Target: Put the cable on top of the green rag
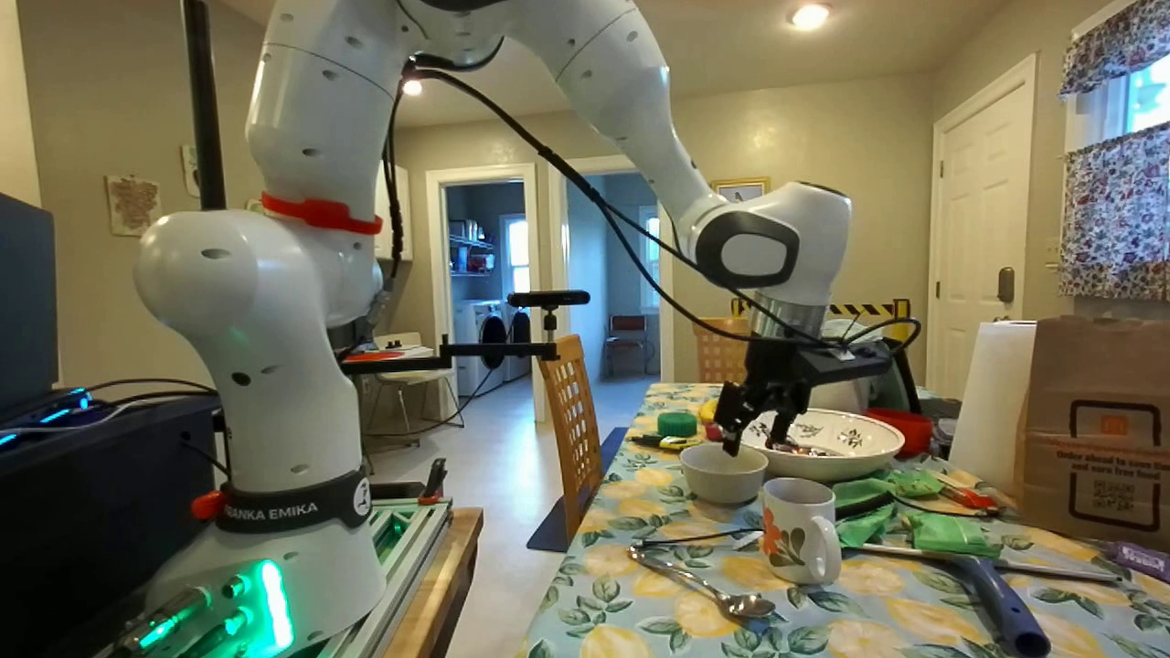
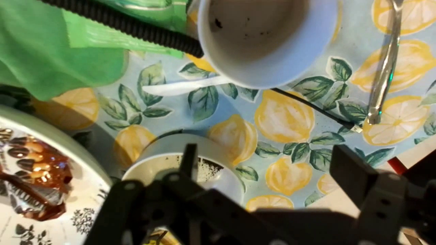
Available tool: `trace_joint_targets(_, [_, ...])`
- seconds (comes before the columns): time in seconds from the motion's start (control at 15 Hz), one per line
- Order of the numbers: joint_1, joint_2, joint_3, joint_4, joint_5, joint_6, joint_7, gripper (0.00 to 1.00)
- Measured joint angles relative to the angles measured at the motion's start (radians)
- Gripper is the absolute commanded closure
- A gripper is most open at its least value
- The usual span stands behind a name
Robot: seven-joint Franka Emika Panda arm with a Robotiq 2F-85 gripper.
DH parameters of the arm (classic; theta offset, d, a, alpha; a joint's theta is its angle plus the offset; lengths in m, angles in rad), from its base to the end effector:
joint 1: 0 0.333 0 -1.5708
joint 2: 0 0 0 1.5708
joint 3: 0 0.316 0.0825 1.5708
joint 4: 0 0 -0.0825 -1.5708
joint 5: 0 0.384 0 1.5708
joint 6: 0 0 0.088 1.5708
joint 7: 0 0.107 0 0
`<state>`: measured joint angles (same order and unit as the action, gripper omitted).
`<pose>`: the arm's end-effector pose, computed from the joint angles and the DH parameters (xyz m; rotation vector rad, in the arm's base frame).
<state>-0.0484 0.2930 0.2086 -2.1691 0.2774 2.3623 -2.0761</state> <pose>0.5459 0.0917 0.2536 -1.5458 -2.4688 -0.2110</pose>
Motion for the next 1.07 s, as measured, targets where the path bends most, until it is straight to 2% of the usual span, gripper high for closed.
trace_joint_targets(0.4, [0.001,-0.031,-0.072,0.209,-0.125,-0.429,0.131,0.00])
trace_joint_targets(0.67, [0.001,-0.019,-0.089,0.349,-0.112,-0.715,0.159,0.00])
trace_joint_targets(0.8, [0.001,-0.007,-0.092,0.403,-0.083,-0.773,0.189,0.00])
trace_joint_targets(1.07, [0.001,0.014,-0.097,0.441,-0.069,-0.790,0.209,0.00])
